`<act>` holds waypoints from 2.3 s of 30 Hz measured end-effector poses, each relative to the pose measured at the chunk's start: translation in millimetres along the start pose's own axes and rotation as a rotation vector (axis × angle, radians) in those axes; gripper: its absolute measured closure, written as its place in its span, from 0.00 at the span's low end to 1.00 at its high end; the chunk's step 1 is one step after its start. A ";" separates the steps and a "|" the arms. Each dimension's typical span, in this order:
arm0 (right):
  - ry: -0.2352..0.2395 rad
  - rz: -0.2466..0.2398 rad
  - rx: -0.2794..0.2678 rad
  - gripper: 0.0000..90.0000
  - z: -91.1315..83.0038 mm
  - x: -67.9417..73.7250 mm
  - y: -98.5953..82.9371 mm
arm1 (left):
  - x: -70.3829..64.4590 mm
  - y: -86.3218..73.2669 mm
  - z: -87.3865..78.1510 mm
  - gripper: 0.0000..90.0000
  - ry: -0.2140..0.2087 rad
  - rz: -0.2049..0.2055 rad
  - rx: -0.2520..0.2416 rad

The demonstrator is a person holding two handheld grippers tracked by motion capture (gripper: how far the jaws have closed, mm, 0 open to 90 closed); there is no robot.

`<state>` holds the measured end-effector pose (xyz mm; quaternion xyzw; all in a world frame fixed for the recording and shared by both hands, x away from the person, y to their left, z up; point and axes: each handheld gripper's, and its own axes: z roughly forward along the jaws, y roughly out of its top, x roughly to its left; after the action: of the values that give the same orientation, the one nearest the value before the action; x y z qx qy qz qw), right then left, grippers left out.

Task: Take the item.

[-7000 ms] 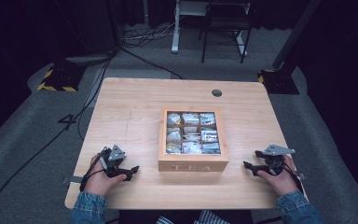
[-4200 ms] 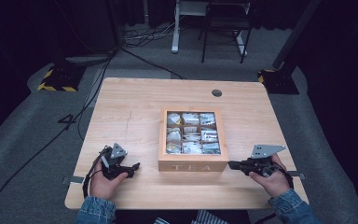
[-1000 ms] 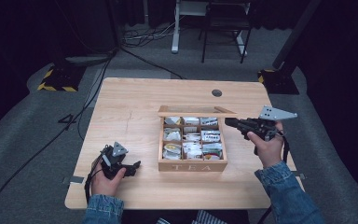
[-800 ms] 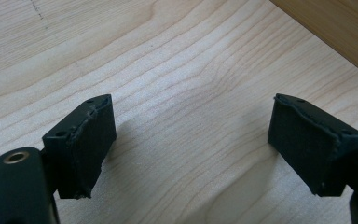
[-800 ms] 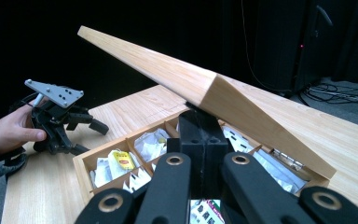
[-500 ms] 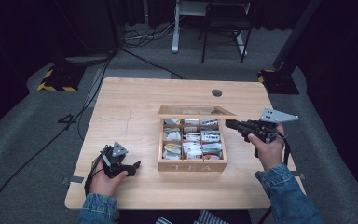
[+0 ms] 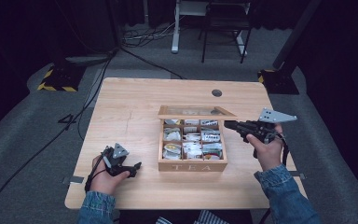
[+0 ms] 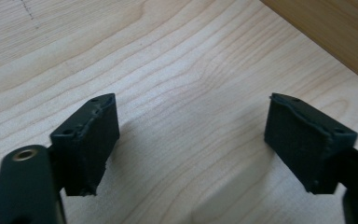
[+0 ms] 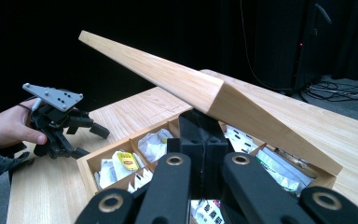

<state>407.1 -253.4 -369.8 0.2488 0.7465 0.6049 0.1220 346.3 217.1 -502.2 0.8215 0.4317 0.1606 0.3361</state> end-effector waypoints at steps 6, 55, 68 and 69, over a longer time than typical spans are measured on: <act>0.018 0.002 -0.003 1.00 0.7 -4.2 3.2 | -1.1 3.1 -18.5 0.33 -0.036 -0.021 -0.024; 0.020 -0.018 -0.002 1.00 2.7 -2.9 10.6 | -112.6 144.2 -26.0 0.42 -0.381 0.313 -0.154; 0.032 -0.015 -0.008 1.00 3.7 -4.0 10.5 | -134.4 171.0 17.3 0.51 -0.450 0.297 -0.144; 0.032 -0.015 -0.008 1.00 3.7 -4.0 10.5 | -135.2 172.3 20.2 0.51 -0.454 0.295 -0.141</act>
<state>414.6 -250.9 -361.1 0.2328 0.7479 0.6108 0.1157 383.2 29.1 -394.3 0.8649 0.2088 0.0492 0.4538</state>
